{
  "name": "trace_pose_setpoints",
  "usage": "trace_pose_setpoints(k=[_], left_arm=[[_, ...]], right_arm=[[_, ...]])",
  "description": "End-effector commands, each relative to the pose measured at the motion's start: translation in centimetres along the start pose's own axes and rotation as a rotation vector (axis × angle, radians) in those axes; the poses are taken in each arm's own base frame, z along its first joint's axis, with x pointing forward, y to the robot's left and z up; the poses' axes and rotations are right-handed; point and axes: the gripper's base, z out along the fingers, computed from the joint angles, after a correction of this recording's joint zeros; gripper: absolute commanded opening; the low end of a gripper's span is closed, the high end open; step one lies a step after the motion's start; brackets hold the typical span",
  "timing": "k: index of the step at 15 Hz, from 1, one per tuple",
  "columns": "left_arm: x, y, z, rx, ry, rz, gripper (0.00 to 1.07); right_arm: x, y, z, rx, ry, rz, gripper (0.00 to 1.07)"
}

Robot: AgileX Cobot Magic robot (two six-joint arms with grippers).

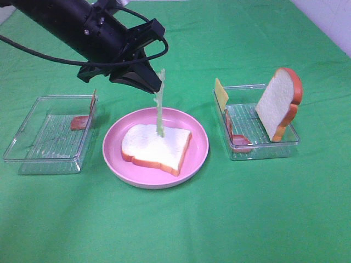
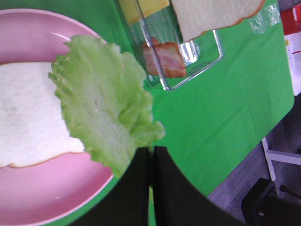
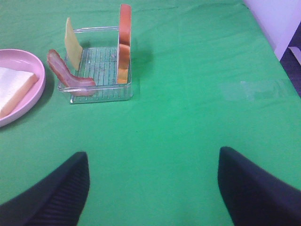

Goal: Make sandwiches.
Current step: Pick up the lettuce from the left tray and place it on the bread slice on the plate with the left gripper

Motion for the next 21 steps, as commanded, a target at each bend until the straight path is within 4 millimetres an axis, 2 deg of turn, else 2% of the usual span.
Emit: trace_pose_setpoints(k=[1,6,7,8,12,16,21], left_arm=[[-0.1,0.1,1.8,0.086,0.001,0.02,0.0],[0.3,1.9,4.9,0.11,0.068,-0.003,0.0],[0.7,2.8,5.9,0.096,0.102,0.024,0.0],[0.8,3.1,6.1,0.078,0.119,0.046,0.0],[0.9,4.7,6.0,-0.06,0.141,0.101,0.0],[0.9,6.7,5.6,-0.295,0.143,-0.01,0.0],[0.5,6.9,5.7,-0.324,0.085,-0.021,0.0]], right_arm=[[-0.1,0.0,-0.2,0.01,-0.023,-0.01,0.72],[-0.1,0.0,-0.2,0.01,-0.023,-0.01,0.72],[-0.1,0.0,-0.2,0.01,-0.023,-0.01,0.72],[-0.1,0.0,-0.2,0.01,-0.023,-0.01,0.72],[-0.1,0.0,-0.2,0.01,-0.023,-0.01,0.72],[-0.1,0.0,-0.2,0.01,-0.023,-0.01,0.72],[-0.1,0.0,-0.2,0.01,-0.023,-0.01,0.72]])
